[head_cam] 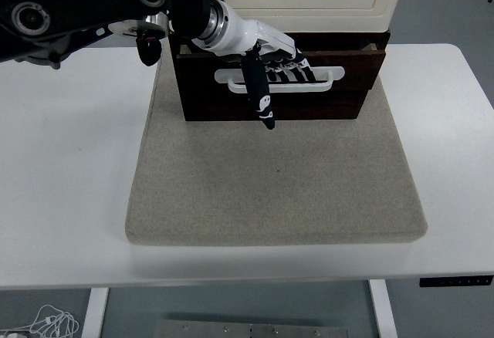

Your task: Open the drawer under the combination cabinet

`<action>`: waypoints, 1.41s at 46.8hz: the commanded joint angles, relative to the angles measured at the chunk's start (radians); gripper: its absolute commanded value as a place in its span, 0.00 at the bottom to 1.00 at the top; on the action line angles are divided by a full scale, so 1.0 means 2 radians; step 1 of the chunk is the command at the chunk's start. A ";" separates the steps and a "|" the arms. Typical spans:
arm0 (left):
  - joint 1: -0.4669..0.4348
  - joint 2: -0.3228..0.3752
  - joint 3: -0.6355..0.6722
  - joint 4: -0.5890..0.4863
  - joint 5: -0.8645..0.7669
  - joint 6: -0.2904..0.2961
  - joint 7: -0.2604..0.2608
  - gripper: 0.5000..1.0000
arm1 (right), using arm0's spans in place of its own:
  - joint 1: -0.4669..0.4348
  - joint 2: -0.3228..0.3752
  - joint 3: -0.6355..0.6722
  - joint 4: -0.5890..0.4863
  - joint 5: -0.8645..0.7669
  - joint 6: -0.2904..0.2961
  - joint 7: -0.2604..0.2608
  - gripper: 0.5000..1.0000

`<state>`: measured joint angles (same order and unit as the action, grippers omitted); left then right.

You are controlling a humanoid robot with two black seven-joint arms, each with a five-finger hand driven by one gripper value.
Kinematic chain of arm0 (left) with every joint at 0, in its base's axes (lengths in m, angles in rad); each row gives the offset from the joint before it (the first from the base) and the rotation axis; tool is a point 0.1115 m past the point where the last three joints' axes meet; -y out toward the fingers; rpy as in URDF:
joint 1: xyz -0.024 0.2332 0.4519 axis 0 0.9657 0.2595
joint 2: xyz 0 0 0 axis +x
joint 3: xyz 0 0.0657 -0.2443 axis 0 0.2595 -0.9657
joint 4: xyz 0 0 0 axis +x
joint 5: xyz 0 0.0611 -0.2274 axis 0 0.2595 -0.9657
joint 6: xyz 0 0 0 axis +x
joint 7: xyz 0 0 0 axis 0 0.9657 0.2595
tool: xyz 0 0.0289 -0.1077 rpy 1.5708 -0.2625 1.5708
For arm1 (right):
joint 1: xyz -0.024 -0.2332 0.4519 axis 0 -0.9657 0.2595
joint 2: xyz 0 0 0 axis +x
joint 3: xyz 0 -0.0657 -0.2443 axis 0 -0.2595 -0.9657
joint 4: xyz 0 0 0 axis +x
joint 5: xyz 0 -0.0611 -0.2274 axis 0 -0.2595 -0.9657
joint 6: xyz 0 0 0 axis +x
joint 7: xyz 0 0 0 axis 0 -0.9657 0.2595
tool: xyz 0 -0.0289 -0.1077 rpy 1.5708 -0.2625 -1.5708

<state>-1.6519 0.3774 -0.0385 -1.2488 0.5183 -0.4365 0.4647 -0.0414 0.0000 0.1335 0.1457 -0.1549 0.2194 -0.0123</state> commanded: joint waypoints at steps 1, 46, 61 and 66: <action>0.000 0.002 -0.001 0.000 0.000 -0.007 0.000 1.00 | 0.000 0.000 0.000 0.000 0.000 0.000 0.000 0.85; -0.001 0.012 -0.028 -0.010 -0.003 -0.087 0.000 1.00 | 0.000 0.000 0.000 0.000 0.000 0.000 0.000 0.85; -0.001 0.019 -0.036 -0.010 -0.006 -0.087 0.000 1.00 | 0.000 0.000 0.000 0.000 0.000 0.000 0.000 0.85; -0.001 0.019 -0.041 -0.010 -0.006 -0.087 0.000 1.00 | 0.000 0.000 0.000 0.000 0.000 0.000 0.000 0.85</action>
<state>-1.6537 0.4156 -0.1149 -1.2687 0.5064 -0.6110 0.4648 -0.0415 0.0000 0.1335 0.1457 -0.1549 0.2194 -0.0124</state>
